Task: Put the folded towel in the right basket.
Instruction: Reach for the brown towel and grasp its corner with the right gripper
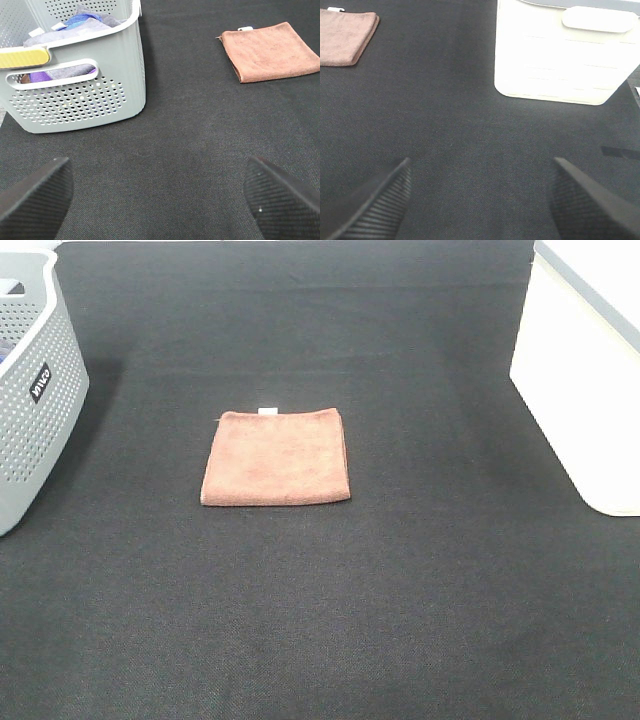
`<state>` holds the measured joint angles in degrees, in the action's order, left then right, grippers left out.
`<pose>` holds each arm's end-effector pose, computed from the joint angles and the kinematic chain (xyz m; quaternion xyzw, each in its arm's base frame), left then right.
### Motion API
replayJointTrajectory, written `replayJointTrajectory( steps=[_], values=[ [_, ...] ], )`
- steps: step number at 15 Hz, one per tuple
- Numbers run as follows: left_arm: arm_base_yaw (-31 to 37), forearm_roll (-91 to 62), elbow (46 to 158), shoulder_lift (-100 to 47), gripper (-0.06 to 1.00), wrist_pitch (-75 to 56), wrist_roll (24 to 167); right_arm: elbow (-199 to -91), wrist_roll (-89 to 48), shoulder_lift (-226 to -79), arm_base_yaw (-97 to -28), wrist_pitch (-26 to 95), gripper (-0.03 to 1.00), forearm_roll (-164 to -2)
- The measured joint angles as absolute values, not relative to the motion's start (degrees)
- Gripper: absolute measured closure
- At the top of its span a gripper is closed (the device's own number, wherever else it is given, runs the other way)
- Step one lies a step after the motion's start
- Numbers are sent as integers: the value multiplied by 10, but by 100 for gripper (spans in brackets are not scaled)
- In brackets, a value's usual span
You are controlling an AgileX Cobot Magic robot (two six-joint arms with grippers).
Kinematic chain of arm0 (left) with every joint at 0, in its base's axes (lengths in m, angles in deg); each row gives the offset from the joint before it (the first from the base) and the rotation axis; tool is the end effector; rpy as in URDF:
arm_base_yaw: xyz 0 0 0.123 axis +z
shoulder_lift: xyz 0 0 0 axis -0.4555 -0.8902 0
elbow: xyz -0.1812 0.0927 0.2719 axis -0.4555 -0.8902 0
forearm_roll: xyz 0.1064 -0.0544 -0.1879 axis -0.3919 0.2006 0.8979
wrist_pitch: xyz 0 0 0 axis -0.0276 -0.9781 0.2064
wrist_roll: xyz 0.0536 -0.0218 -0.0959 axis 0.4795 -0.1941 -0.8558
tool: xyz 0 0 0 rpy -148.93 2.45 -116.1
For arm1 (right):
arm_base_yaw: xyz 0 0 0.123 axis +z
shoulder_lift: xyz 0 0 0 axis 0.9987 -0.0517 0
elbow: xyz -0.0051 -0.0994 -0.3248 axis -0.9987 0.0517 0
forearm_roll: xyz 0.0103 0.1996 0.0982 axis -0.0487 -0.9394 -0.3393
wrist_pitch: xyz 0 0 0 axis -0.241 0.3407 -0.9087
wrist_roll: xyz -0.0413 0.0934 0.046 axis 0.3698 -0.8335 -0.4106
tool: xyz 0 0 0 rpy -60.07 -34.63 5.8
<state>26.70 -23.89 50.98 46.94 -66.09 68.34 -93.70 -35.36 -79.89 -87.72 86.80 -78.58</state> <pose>-0.0680 -0.0065 0.2544 0.0532 0.8480 -0.0070 0.5273 -0.0677 0.0069 0.2547 -0.0553 0.8545 -0.0077 0.5165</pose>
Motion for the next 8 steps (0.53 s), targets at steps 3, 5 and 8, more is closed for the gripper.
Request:
replayJointTrajectory(
  steps=[3, 5, 8],
  values=[
    [267, -239, 510, 469, 6, -661, 683, -937, -354, -799, -877, 868, 25, -786],
    [267, -239, 510, 469, 6, -661, 683, -937, -354, -799, -877, 868, 25, -786],
    [267, -239, 510, 469, 6, -661, 683, -937, -354, -799, -877, 868, 25, -786]
  ],
)
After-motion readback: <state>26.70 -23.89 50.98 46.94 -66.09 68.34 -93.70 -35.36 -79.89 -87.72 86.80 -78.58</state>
